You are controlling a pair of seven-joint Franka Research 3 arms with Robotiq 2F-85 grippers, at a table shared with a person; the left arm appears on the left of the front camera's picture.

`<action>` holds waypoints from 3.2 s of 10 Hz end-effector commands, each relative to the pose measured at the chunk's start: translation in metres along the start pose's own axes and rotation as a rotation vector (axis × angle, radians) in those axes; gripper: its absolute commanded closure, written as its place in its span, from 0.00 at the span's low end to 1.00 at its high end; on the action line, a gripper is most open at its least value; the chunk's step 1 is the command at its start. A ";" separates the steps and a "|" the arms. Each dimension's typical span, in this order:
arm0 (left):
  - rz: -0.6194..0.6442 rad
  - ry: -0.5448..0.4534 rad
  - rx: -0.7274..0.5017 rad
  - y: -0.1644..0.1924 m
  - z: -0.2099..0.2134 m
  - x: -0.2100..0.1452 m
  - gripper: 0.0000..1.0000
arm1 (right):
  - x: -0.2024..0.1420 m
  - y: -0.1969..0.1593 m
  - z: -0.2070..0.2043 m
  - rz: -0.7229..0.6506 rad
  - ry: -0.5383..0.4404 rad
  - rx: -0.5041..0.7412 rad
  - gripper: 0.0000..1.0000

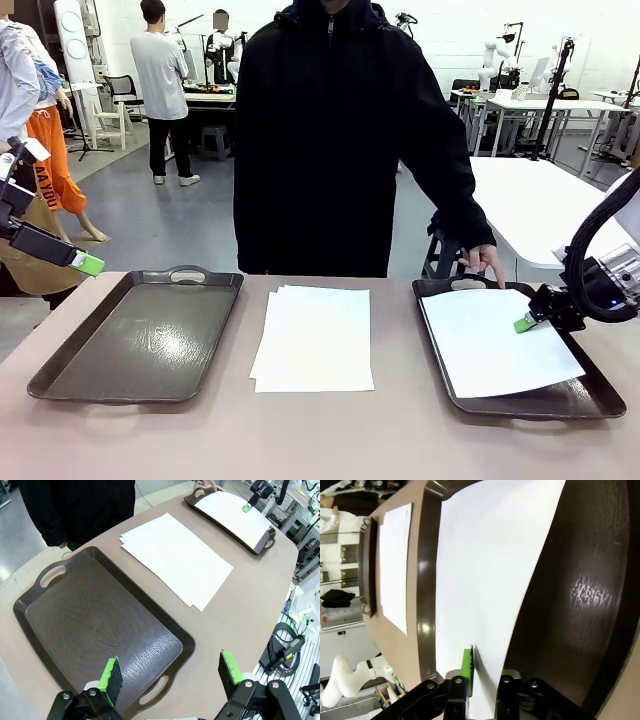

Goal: Sort the A4 documents.
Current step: Place the A4 Paper in the designated Handle tray.

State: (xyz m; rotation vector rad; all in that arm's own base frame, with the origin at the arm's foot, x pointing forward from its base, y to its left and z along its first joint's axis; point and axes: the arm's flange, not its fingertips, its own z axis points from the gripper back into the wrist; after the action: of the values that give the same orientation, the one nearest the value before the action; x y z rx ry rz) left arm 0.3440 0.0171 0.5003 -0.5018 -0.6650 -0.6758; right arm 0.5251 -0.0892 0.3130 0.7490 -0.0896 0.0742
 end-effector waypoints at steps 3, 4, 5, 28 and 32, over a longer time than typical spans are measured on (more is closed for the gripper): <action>-0.016 -0.015 -0.019 0.003 0.000 -0.001 0.00 | -0.007 0.011 0.000 -0.021 0.018 -0.125 0.45; -0.016 -0.015 -0.019 0.003 0.000 -0.001 0.00 | -0.008 0.010 0.003 -0.025 0.019 -0.155 0.48; -0.016 -0.015 -0.019 0.003 0.000 -0.001 0.00 | -0.009 0.010 0.007 -0.034 0.018 -0.189 0.26; -0.016 -0.015 -0.019 0.003 0.000 -0.001 0.00 | -0.008 0.090 -0.004 -0.040 0.057 -0.670 0.00; -0.016 -0.015 -0.019 0.003 0.000 -0.001 0.00 | -0.013 0.088 0.002 -0.069 0.060 -0.752 0.00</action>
State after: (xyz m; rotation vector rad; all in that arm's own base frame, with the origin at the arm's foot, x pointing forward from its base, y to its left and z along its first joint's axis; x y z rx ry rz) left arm 0.3440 0.0170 0.5003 -0.5017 -0.6648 -0.6759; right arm 0.5071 -0.0335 0.3712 0.0358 -0.0388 0.0098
